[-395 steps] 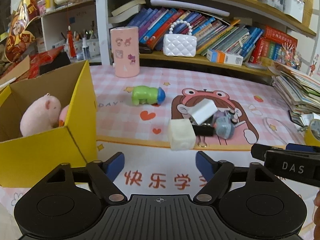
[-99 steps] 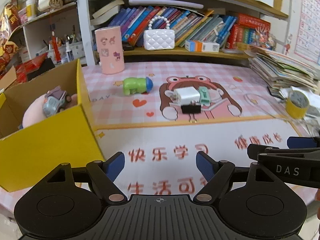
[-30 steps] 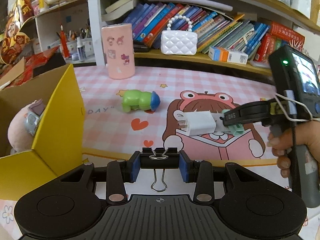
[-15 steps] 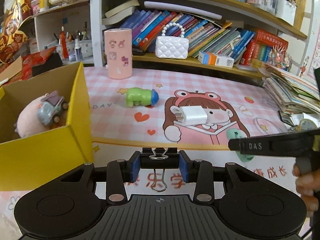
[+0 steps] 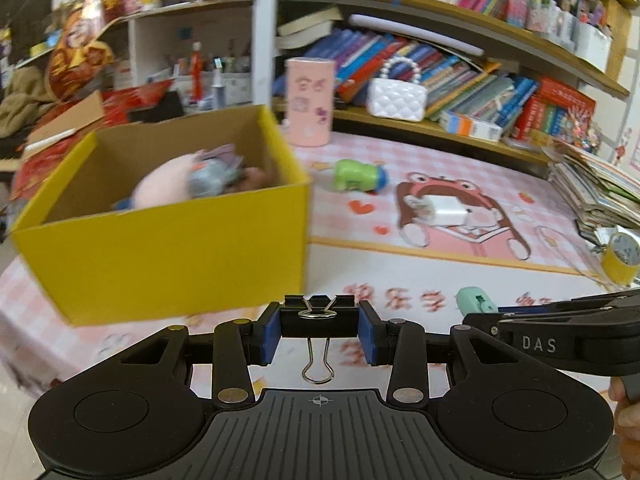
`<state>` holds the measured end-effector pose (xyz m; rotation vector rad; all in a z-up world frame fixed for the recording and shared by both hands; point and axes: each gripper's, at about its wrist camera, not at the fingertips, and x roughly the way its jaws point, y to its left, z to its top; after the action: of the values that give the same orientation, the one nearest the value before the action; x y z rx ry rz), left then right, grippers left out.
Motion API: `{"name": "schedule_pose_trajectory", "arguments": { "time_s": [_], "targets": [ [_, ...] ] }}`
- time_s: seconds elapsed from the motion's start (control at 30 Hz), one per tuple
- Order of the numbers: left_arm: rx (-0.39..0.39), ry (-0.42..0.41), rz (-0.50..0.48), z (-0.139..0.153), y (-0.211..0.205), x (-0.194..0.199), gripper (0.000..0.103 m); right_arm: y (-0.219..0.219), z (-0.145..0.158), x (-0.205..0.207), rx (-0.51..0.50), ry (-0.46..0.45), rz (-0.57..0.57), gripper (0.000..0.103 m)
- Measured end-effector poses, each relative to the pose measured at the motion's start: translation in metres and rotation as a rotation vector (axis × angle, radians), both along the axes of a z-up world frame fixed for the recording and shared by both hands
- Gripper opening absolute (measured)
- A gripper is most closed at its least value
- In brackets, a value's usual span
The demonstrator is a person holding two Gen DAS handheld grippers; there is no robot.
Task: Organize objects
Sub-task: 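Carry the black binder clip and mint-green clip over the yellow box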
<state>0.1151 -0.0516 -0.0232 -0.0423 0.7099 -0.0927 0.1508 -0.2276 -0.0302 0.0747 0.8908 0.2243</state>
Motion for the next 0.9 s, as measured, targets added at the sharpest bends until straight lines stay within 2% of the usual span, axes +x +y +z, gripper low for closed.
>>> {"name": "schedule_pose_trajectory", "arguments": {
  "time_s": [0.3,0.9],
  "targets": [
    [0.006,0.008,0.052,-0.001,0.043,-0.032,0.038,0.046,0.000,-0.025,0.010,0.005,0.060,0.023],
    [0.043,-0.029,0.073,0.008,0.104,-0.072,0.038,0.113,0.003,-0.062,0.047,-0.036,0.094,0.023]
  ]
}}
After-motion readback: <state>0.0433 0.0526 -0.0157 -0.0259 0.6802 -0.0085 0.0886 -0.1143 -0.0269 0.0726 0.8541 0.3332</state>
